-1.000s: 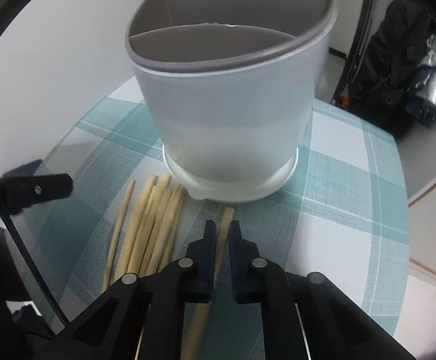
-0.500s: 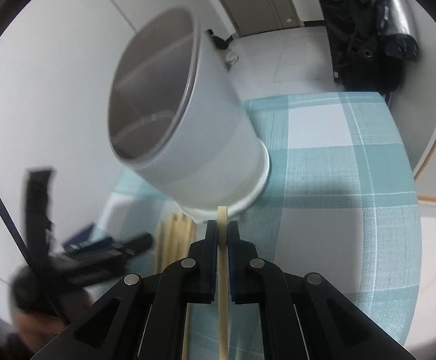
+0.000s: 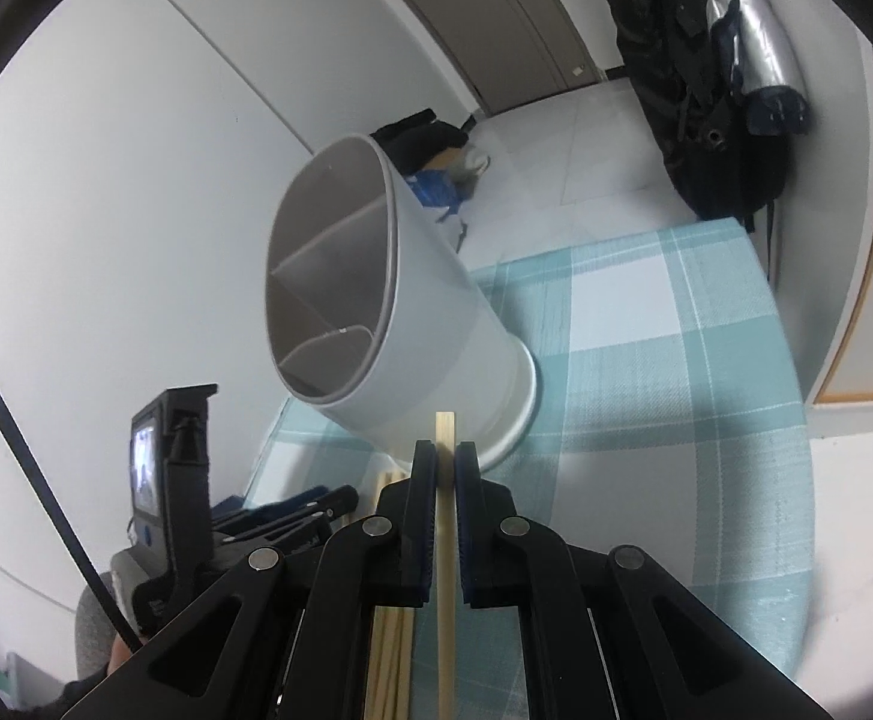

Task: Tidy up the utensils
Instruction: 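Lift the held chopsticks with both grippers and carry them above the holder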

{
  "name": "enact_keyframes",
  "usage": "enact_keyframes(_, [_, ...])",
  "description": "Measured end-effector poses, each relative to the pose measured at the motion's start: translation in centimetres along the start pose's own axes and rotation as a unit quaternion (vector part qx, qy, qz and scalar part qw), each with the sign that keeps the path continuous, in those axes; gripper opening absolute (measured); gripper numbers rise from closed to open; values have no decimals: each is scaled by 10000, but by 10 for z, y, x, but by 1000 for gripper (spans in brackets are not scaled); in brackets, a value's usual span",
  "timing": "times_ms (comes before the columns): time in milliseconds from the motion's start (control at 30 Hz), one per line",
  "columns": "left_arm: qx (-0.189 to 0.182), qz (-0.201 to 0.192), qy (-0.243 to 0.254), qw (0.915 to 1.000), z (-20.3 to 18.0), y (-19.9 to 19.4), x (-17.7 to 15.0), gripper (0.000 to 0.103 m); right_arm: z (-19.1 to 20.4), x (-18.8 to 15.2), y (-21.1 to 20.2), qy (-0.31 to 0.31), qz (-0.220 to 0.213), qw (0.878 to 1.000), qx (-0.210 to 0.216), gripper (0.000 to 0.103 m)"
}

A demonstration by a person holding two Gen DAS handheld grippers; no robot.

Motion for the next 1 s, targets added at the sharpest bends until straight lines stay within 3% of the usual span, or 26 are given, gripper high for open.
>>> enact_keyframes(167, [-265,-94,-242,9993,4,-8,7,2,3,2,-15,-151,-244,9995,-121,5])
enact_keyframes(333, [-530,-801,-416,9945,14,-48,18,1,16,1,-29,-532,-507,9970,-226,5])
enact_keyframes(600, [-1040,-1962,-434,9741,16,-121,32,1,41,2,-45,-1035,-865,9903,-323,5])
enact_keyframes(1000, [-1338,-2478,89,9595,6,-162,39,1,68,16,-69,-1415,-1342,9802,-343,5])
Point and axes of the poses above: each gripper's, at about its wrist camera, not at the fingertips, and y roughly the way its jaws point, z to its left, x to its top, the point moved 8 cm from there along y, roughly the way its jaws point, and after that the axes turned 10 degrees about x, right-handed, at the moved point
